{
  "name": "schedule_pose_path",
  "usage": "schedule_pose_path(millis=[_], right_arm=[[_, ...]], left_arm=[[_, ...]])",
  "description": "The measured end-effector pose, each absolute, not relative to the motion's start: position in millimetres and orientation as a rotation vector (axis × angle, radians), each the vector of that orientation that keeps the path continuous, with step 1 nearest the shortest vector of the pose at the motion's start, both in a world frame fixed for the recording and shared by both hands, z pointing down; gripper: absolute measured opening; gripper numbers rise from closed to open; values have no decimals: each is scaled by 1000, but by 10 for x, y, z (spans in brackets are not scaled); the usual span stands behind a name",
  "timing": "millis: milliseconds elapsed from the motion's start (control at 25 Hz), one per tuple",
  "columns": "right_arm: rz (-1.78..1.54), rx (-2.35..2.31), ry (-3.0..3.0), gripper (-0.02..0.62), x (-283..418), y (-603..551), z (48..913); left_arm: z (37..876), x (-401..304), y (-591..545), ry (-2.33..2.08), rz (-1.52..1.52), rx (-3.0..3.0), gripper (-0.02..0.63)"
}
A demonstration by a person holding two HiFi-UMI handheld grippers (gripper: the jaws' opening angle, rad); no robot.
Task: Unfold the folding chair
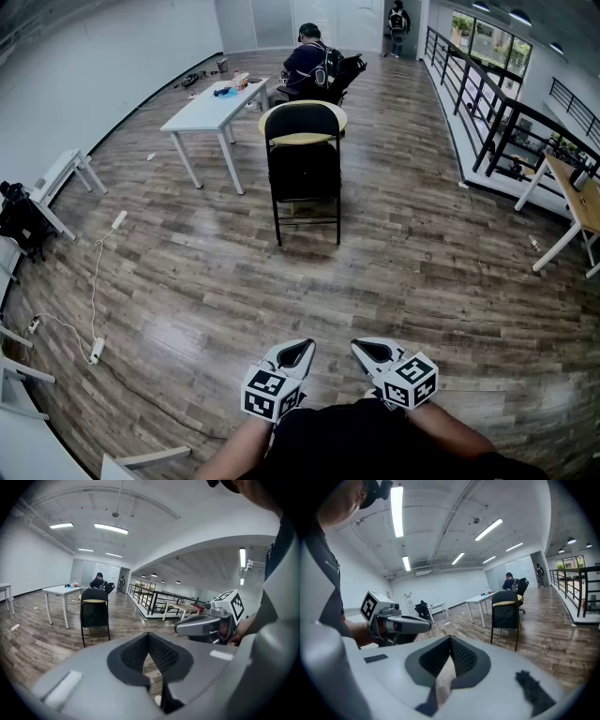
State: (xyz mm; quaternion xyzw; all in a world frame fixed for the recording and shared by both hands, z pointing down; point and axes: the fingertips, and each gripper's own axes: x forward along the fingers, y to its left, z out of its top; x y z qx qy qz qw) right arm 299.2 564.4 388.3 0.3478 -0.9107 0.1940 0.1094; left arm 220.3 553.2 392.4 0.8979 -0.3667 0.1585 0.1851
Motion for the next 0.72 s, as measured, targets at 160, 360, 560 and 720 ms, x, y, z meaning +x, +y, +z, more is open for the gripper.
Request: schedule_pose_path(millis=[160,360,560,720], right_arm=[[559,1031,-2686,-5,2941,5700,3854],[528,1004,-2689,-5,2821,5741,3877],[514,985,-2689,-5,2662,5760,3884],[511,969,-2688,-5,2531,5742,3881]], left_arm=[[3949,2166,5585,-1017,440,2522,8],[3981,2088,5557,-995,360,2460,8],[3973,1939,5576,-1020,363,2469,8],[3976,1795,5581,-1044,370,2465,8]])
